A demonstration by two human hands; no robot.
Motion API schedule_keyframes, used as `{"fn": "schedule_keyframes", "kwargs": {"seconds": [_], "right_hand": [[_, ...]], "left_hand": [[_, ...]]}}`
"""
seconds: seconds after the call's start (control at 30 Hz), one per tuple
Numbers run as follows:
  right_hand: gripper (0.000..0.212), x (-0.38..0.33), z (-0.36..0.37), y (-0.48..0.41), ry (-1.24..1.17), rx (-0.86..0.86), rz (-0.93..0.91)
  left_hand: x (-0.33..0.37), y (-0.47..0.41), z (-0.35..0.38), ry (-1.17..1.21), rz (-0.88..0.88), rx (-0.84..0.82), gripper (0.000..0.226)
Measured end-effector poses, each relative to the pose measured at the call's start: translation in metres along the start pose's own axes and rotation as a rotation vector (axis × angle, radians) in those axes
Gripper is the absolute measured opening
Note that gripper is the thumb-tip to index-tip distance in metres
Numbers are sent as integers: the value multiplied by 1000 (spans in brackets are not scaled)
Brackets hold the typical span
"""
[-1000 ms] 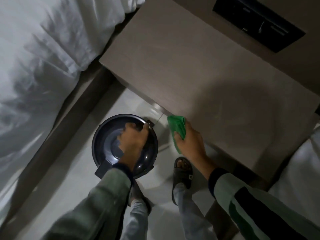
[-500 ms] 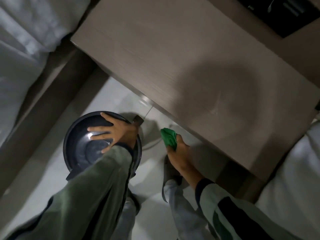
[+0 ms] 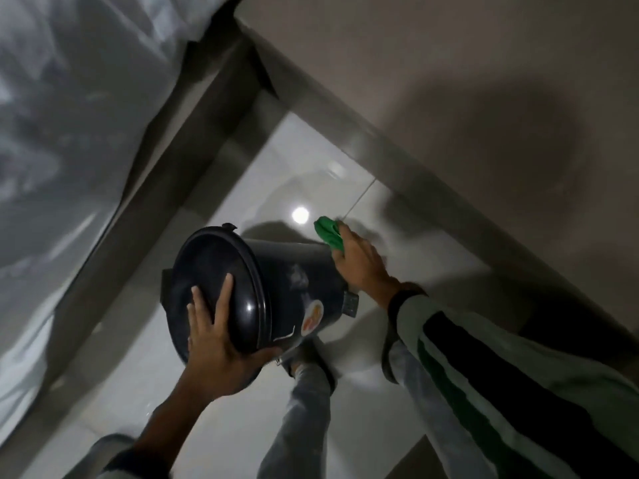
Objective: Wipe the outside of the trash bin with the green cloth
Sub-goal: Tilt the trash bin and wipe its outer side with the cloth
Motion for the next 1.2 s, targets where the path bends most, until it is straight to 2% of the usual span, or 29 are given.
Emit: {"fn": "schedule_keyframes", "kwargs": {"seconds": [0.1, 0.23, 0.3, 0.4, 0.53, 0.63, 0.7, 0.8, 0.87, 0.97, 1.03, 1.13, 1.2], "right_hand": [[56, 9, 52, -32, 93, -137, 8], [47, 8, 102, -56, 94, -409, 14], [42, -18, 110, -52, 64, -459, -64], [36, -68, 99, -24, -95, -487, -174], [50, -91, 73, 29, -248, -436, -348], [63, -61, 67, 28, -226, -311, -359], [65, -26, 72, 4, -159, -245, -236], [51, 15, 78, -32, -71, -251, 42], [45, 11, 78, -40, -52, -258, 76], [45, -42, 66, -20, -231, -215, -71], [59, -77, 58, 17, -388, -218, -240], [77, -83, 45, 46, -278, -72, -429], [71, -62, 43, 30, -107, 65, -421]], "left_hand": [[-53, 6, -11, 45, -13, -39, 153], [-91, 22, -13, 47, 62, -22, 145], [-93, 31, -5, -4, 121, -27, 145], [-85, 35, 1, -43, 104, -9, 147], [-69, 29, -3, -23, 70, -4, 153], [-63, 19, -4, 9, 77, 4, 150], [-64, 7, -9, 80, 40, 7, 153], [-66, -6, -20, 195, -35, 31, 141], [-61, -15, -27, 221, -59, 21, 139], [-44, -33, -32, 201, -97, 36, 138], [-36, -46, -34, 219, -142, 42, 141], [-33, -64, -38, 229, -199, 29, 143], [-34, -71, -40, 237, -218, 38, 133]]}}
Point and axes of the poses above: each hand's wrist, its own y-axis away from the middle knuckle, its own z-axis out of the palm, x = y × z, the point moved 4 cm from there along -y, towards the middle knuckle, and after that the axes turned 14 degrees about x, right-handed, at the moved point
